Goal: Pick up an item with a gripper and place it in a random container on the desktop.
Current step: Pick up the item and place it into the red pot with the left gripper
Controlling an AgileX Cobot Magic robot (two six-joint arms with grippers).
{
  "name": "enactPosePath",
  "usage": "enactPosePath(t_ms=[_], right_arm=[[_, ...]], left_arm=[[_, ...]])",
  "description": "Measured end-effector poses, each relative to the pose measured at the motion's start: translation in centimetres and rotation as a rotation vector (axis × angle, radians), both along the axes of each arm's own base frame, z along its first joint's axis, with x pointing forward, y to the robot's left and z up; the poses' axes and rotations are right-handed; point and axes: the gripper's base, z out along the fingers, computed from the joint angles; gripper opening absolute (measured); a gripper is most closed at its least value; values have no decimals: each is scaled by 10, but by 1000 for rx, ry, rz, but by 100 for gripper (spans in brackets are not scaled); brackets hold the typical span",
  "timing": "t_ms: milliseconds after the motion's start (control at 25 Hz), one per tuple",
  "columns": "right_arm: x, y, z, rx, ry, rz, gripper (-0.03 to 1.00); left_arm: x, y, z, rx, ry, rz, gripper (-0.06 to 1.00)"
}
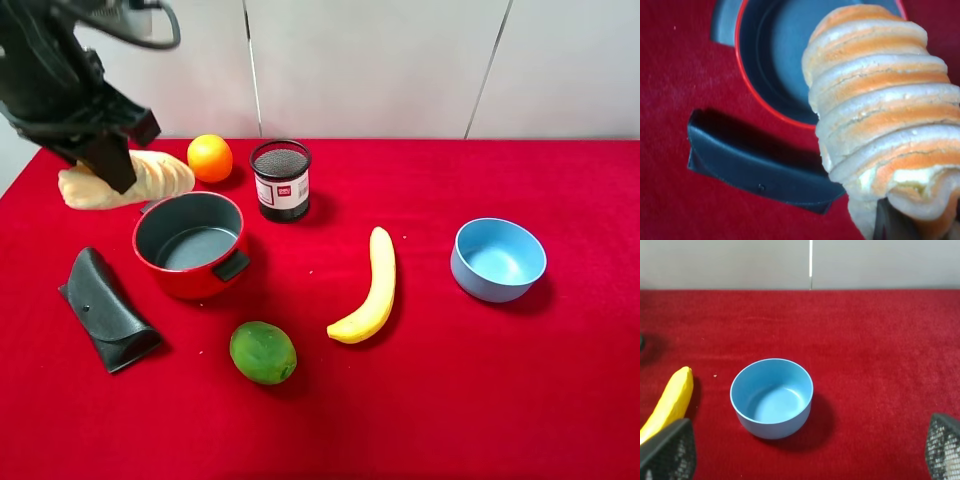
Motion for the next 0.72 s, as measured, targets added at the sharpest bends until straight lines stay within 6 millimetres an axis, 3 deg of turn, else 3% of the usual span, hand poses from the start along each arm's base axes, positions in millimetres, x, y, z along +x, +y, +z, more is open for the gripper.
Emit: enactPosePath(t_ms=[480,720], right_arm=[[0,0,0,0,0,0,69],[0,0,0,0,0,0,69]], left_arm=[[1,8,-35,7,-19,18,20],[13,2,-61,39,31,-5,20]])
